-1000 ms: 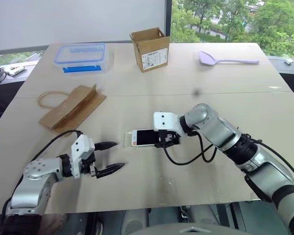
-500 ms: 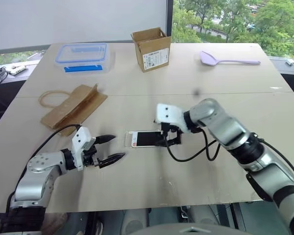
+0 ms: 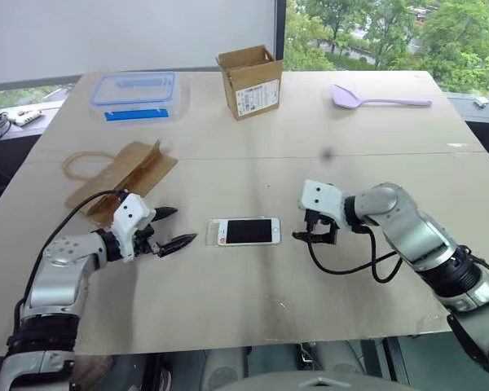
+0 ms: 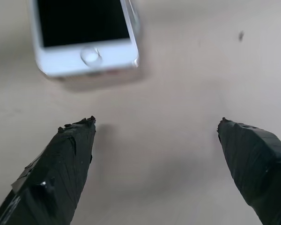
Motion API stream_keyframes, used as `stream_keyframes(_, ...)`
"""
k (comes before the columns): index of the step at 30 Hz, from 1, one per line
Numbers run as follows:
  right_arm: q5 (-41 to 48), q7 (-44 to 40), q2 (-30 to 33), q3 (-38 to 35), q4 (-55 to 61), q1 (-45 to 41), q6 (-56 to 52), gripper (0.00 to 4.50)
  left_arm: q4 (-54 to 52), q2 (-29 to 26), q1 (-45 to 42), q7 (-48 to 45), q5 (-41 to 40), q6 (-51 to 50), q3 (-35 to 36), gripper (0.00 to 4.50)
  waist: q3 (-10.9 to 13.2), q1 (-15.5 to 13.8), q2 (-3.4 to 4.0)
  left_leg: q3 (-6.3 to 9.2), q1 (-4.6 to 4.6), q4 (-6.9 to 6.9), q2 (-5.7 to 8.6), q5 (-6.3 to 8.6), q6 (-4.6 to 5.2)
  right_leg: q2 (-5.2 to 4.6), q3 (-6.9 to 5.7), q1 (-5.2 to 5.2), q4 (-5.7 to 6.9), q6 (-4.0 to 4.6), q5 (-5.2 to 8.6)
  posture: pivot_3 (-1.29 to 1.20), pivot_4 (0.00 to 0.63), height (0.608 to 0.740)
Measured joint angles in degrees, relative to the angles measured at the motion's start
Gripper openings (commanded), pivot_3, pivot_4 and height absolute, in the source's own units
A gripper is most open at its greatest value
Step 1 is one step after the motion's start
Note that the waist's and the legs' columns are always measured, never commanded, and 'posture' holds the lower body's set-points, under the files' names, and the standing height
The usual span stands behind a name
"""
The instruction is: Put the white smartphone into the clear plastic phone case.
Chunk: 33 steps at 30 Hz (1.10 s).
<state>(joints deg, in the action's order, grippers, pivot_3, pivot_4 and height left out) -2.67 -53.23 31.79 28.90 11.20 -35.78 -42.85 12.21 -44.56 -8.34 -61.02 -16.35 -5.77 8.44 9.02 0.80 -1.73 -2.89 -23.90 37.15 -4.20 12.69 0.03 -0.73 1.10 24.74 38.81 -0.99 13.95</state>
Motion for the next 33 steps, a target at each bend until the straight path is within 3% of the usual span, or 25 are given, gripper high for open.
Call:
stream_keyframes(5,0.1,3.39,-6.34,-0.29,-3.08,0.99,2.96,4.49,0.19,1.09,-0.67,0.74,1.57,1.75,-0.78,4.5,-0.04,-0.17,0.06,0.04,0.06,0.04,0.01,-0.01,0.01,0.0,-0.01,-0.06,0.04,0.02,0.02,0.0,0.15,0.74)
stream_keyframes(11,0.13,3.79,-5.55,-0.94,-2.94,2.19,4.94,4.49,-2.9,3.18,-0.53,0.75,1.47,1.0,-2.56,4.5,-0.06,-0.67,0.05,-0.01,0.02,0.11,0.15,-0.01,0.0,-0.19,-0.01,-0.15,-0.03,0.03,0.05,0.0,0.15,0.74)
stream_keyframes(21,1.43,3.68,1.65,-5.85,3.15,7.78,3.44,4.49,-4.95,6.19,-2.28,0.13,1.39,-0.16,-6.71,4.5,-0.05,-1.77,0.05,0.02,-0.03,0.12,0.22,-0.01,0.0,-0.19,0.0,-0.16,-0.07,-0.02,0.1,0.0,0.15,0.74)
stream_keyframes(29,5.97,2.26,11.18,-15.01,11.82,17.15,-1.81,4.49,-3.33,10.42,-7.29,-0.56,2.58,0.11,-11.51,4.5,-0.03,-1.49,0.03,0.11,-0.08,0.12,0.26,-0.01,0.01,-0.15,-0.02,-0.15,-0.08,-0.15,0.06,0.0,0.15,0.74)
stream_keyframes(33,12.0,0.02,12.12,-20.26,17.14,19.84,-2.86,4.49,-1.18,11.4,-9.65,-1.31,2.71,0.34,-12.44,4.5,0.0,-0.81,0.02,0.15,-0.05,0.11,0.13,0.0,0.01,0.0,-0.01,-0.14,-0.04,-0.33,0.15,0.0,0.15,0.74)
